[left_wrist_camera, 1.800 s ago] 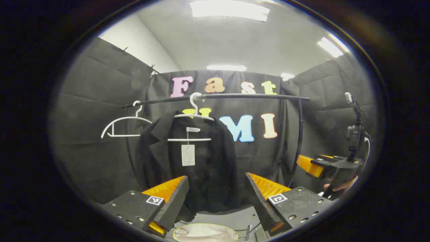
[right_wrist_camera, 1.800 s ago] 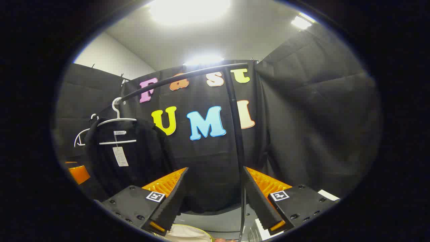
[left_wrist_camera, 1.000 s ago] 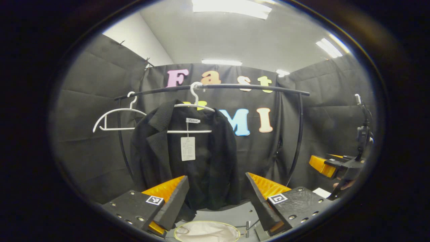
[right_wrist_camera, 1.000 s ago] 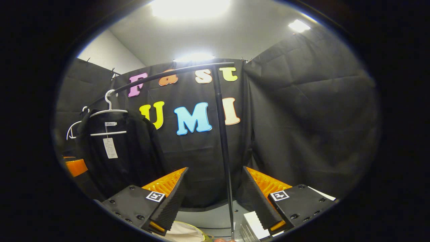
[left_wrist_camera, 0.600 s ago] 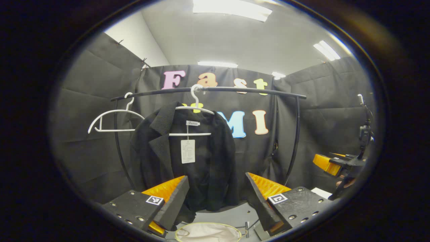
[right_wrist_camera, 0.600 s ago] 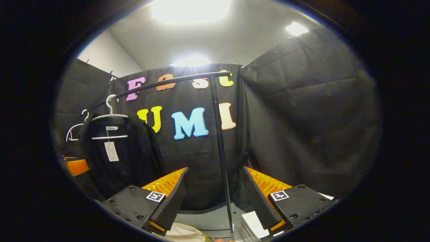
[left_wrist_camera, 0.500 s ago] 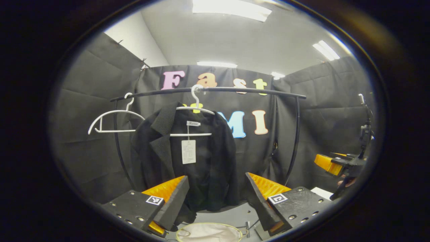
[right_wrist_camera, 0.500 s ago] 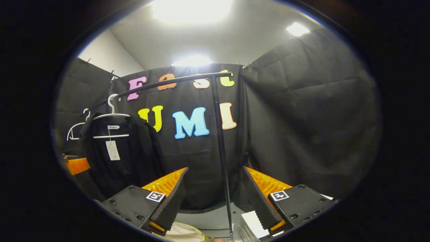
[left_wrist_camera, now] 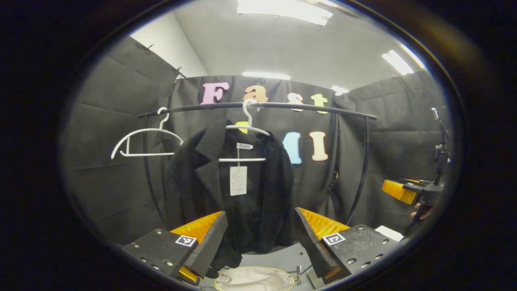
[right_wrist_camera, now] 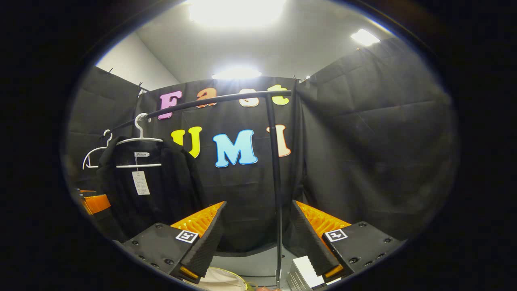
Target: Grasp the clothes on the hanger with both hands and then place them into the laundry hamper below.
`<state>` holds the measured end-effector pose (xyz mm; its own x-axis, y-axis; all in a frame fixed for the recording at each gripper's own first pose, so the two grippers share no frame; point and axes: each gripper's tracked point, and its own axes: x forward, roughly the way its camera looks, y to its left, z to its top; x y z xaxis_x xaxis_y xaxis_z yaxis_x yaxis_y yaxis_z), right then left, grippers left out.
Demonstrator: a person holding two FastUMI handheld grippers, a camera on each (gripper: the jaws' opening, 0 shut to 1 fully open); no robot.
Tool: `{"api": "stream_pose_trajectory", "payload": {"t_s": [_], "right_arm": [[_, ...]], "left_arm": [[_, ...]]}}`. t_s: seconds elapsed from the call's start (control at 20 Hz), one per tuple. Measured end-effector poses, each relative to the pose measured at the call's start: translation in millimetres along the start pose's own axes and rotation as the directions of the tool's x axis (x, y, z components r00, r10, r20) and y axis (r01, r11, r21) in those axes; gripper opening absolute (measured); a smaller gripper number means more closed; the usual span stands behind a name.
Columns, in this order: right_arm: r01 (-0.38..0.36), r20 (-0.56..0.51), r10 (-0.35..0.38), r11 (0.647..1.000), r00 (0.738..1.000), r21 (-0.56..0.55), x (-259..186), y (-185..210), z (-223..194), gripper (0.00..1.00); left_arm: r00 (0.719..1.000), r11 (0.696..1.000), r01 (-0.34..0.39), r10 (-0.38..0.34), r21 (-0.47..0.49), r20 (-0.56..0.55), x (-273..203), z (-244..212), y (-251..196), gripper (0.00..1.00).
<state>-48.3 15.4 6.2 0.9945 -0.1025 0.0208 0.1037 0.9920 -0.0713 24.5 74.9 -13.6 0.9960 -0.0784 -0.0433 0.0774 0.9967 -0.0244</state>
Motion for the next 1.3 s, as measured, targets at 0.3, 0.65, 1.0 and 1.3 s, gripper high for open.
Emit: {"api": "stream_pose_trajectory", "payload": {"t_s": [0.3,0.65,1.0,1.3], "right_arm": [[-0.136,0.018,0.135,0.991,0.991,0.012,21.1,50.1,21.2,0.98],[-0.275,0.004,0.275,0.96,0.961,0.047,61.6,106.7,21.9,0.98],[-0.419,-0.055,0.425,0.903,0.903,0.096,134.2,174.4,4.5,0.98],[-0.528,-0.118,0.534,0.846,0.837,0.078,180.0,225.4,-20.0,0.98]], "left_arm": [[0.993,0.994,-0.108,0.108,-0.013,0.037,-2.9,20.5,28.5,0.97],[0.974,0.973,-0.227,0.228,-0.037,0.018,11.1,30.0,57.7,0.98],[0.925,0.925,-0.38,0.38,-0.014,-0.025,40.7,24.0,76.3,0.98],[0.887,0.886,-0.463,0.462,-0.031,-0.024,62.0,26.9,76.6,0.98]]}}
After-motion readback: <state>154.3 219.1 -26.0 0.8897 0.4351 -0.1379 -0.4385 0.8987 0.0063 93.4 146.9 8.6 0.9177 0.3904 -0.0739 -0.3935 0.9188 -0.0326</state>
